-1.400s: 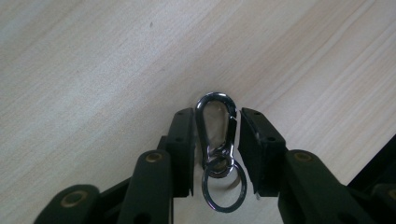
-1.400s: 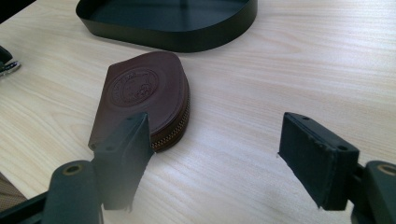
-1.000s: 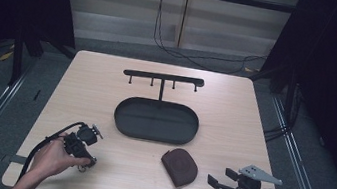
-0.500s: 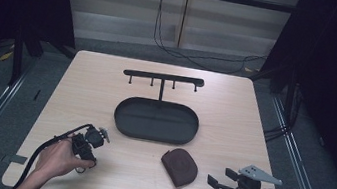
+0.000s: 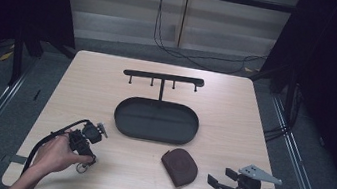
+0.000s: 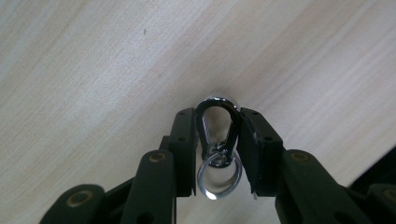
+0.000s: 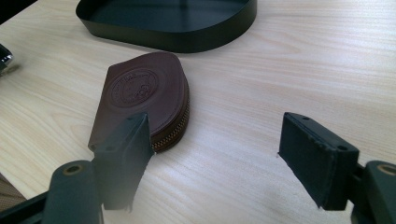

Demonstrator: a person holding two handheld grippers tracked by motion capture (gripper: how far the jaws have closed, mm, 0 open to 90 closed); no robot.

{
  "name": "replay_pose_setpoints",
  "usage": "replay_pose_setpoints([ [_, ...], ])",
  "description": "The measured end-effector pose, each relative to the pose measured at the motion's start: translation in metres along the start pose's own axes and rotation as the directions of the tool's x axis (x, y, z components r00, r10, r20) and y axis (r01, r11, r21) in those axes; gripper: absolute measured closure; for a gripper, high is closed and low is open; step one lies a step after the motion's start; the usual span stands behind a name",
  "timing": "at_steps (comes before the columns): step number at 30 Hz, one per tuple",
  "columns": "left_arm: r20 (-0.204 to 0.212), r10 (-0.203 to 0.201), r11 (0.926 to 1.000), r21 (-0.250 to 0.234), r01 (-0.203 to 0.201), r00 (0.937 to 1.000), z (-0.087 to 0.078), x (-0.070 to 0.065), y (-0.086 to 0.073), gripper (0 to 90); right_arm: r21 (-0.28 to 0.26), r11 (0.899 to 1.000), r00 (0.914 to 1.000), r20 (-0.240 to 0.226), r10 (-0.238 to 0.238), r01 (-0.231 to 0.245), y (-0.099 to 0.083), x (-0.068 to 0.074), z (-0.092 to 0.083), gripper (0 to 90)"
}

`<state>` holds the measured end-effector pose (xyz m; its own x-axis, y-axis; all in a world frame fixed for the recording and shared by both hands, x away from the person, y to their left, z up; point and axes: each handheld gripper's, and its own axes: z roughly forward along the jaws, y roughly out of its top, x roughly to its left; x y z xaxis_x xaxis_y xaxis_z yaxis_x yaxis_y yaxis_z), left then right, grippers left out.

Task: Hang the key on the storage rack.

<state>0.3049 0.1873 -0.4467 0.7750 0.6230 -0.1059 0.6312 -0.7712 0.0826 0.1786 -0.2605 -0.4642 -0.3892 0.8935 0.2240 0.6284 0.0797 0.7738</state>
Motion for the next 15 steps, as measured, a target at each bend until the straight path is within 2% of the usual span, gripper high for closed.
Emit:
replay_pose_setpoints([
  [8, 0.019, -0.037, 0.9989, -0.028, 0.038, 0.9991, -0.016, 0.002, 0.001, 68.1, 0.0, 1.0, 1.0, 0.0, 0.0, 0.0, 0.0, 0.0, 0.0, 25.1],
  [9, 0.015, -0.024, 0.9996, -0.017, 0.024, 0.9996, -0.017, 0.002, 0.001, 68.0, 0.001, 1.0, 1.0, 0.0, 0.0, 0.0, 0.0, 0.0, 0.0, 25.2],
  [11, 0.027, -0.02, 0.9995, -0.022, 0.02, 0.9994, -0.02, 0.003, 0.001, 68.0, 0.0, 1.0, 1.0, 0.0, 0.0, 0.0, 0.0, 0.0, 0.0, 25.2],
  [15, 0.021, -0.014, 0.9995, -0.028, 0.014, 0.9997, -0.026, 0.002, 0.002, 68.0, -0.001, 1.0, 1.0, 0.0, 0.001, -0.001, 0.0, 0.0, 0.0, 25.1],
])
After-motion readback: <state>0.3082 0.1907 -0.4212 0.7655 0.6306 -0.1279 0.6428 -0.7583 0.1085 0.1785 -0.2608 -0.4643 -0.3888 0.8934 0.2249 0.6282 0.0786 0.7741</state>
